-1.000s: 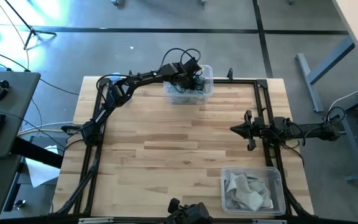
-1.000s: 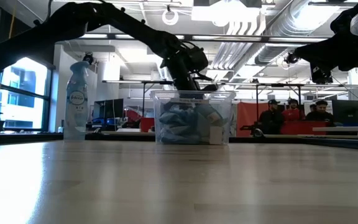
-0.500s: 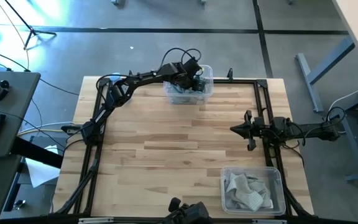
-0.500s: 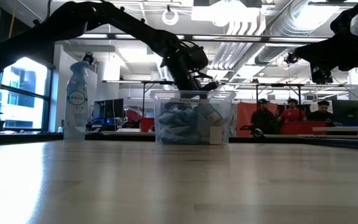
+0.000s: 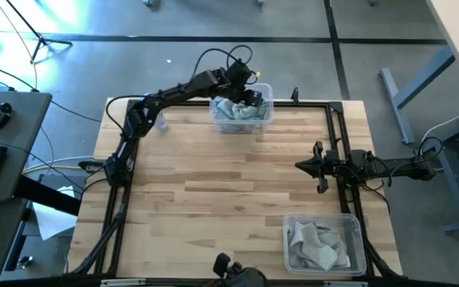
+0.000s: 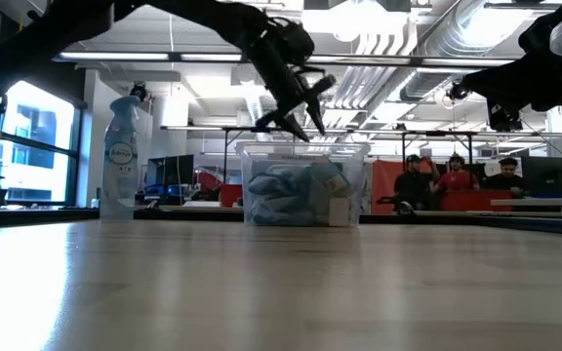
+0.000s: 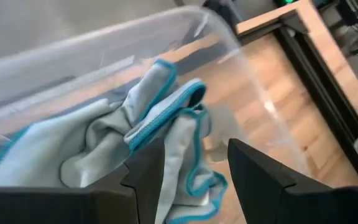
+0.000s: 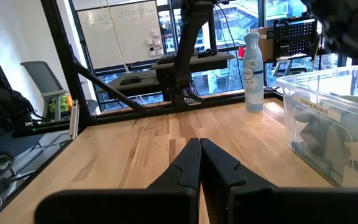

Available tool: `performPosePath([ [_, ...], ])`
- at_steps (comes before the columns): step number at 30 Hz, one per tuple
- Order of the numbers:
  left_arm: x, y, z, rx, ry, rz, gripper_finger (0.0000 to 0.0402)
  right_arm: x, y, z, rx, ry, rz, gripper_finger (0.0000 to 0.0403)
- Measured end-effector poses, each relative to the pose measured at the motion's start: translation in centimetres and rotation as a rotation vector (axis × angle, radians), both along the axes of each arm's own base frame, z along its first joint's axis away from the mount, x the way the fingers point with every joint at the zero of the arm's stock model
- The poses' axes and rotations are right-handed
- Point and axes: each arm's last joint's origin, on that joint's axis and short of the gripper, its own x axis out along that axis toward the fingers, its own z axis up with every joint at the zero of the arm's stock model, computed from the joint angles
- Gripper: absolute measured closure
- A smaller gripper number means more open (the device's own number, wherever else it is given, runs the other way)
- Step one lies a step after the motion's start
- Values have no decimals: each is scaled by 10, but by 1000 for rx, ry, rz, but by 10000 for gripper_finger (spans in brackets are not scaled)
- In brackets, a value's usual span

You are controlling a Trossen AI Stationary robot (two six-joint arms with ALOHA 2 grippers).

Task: Sort microfiber towel by color & place in baskets
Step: Return to Home Position

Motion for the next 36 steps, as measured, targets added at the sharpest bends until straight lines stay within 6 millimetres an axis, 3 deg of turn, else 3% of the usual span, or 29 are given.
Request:
performPosePath([
  [9, -3, -34, 33, 92, 14, -89, 262, 0, 0, 0, 0, 0, 0, 402],
  [17, 12, -89, 48, 215, 31, -202, 393, 0, 0, 0, 0, 0, 0, 402],
  [30, 39, -187, 47, 378, 22, -591, 401, 0, 0, 0, 0, 0, 0, 402],
  [36, 40, -212, 47, 409, 38, -681, 401, 0, 0, 0, 0, 0, 0, 402],
])
